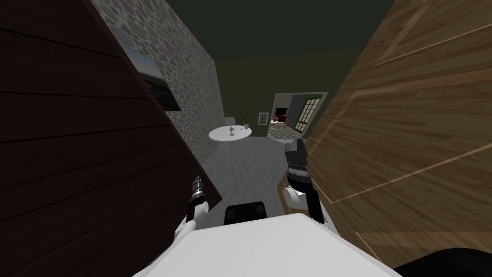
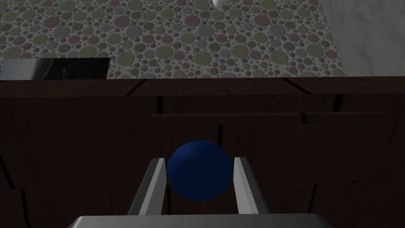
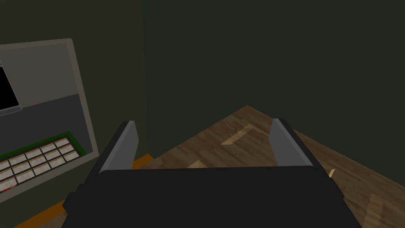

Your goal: Push the door open

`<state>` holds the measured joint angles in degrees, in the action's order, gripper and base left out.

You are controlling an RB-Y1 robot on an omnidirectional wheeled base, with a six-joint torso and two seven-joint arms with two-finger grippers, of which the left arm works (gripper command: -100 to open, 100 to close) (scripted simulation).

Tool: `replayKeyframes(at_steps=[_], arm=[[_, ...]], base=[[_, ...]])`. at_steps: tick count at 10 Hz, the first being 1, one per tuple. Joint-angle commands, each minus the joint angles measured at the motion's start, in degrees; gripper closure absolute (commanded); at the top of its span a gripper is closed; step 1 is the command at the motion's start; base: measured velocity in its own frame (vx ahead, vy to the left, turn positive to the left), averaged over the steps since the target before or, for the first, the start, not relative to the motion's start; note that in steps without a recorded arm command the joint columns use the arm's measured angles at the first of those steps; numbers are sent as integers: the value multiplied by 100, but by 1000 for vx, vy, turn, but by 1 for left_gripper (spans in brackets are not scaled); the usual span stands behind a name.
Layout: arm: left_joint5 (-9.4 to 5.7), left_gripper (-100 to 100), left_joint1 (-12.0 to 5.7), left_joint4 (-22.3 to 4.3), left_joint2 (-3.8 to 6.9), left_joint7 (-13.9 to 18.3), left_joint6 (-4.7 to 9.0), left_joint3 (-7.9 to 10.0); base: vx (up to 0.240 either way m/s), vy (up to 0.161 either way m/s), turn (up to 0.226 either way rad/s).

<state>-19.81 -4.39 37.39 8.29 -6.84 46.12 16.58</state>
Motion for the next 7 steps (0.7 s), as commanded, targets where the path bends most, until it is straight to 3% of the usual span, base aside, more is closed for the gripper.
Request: replayKeyframes(at_steps=[1, 4, 7], arm=[[-78, 100, -39, -69, 60, -40, 16, 121], [-120, 100, -35, -74, 72, -64, 15, 183], [-253, 100, -25, -92, 111, -143, 12, 379]], base=[[195, -2, 56], [117, 2, 27], [166, -2, 42]])
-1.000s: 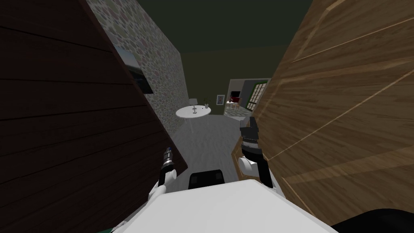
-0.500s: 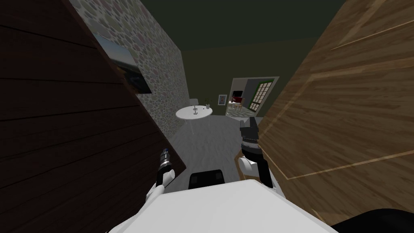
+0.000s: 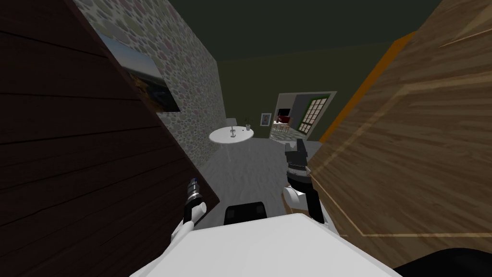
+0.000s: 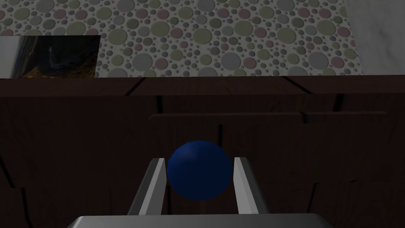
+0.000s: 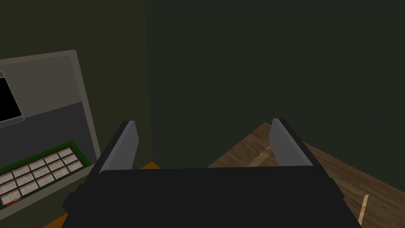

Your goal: Push the door open

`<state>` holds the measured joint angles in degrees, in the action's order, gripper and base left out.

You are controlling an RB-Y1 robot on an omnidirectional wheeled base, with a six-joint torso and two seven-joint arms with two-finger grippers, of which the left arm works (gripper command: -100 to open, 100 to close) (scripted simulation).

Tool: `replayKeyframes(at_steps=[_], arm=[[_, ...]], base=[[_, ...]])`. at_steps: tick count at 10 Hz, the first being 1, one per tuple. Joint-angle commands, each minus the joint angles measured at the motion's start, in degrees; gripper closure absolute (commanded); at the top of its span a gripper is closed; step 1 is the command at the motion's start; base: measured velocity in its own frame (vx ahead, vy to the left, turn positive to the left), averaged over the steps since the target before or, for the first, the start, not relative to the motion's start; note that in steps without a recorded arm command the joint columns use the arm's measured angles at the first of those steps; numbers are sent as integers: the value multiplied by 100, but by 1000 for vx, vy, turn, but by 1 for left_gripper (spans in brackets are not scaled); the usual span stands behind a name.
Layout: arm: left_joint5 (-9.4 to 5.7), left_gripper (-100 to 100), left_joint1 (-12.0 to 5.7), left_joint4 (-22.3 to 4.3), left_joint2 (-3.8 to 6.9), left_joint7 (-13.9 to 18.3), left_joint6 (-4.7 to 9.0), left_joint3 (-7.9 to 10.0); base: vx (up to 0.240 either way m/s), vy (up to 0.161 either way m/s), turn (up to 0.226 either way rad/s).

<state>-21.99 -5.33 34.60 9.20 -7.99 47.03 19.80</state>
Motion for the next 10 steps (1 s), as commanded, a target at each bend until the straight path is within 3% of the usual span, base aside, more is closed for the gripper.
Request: replayKeyframes(at_steps=[1, 2, 9, 10], arm=[[-34, 100, 68, 187, 21, -28, -79, 57], [-24, 100, 14, 33, 30, 7, -15, 35], [-341, 100, 56, 1, 122, -181, 19, 465], [-341, 100, 56, 1, 122, -181, 19, 465]], base=[[130, -9, 40], [50, 5, 20], [185, 42, 33], [140, 41, 43]])
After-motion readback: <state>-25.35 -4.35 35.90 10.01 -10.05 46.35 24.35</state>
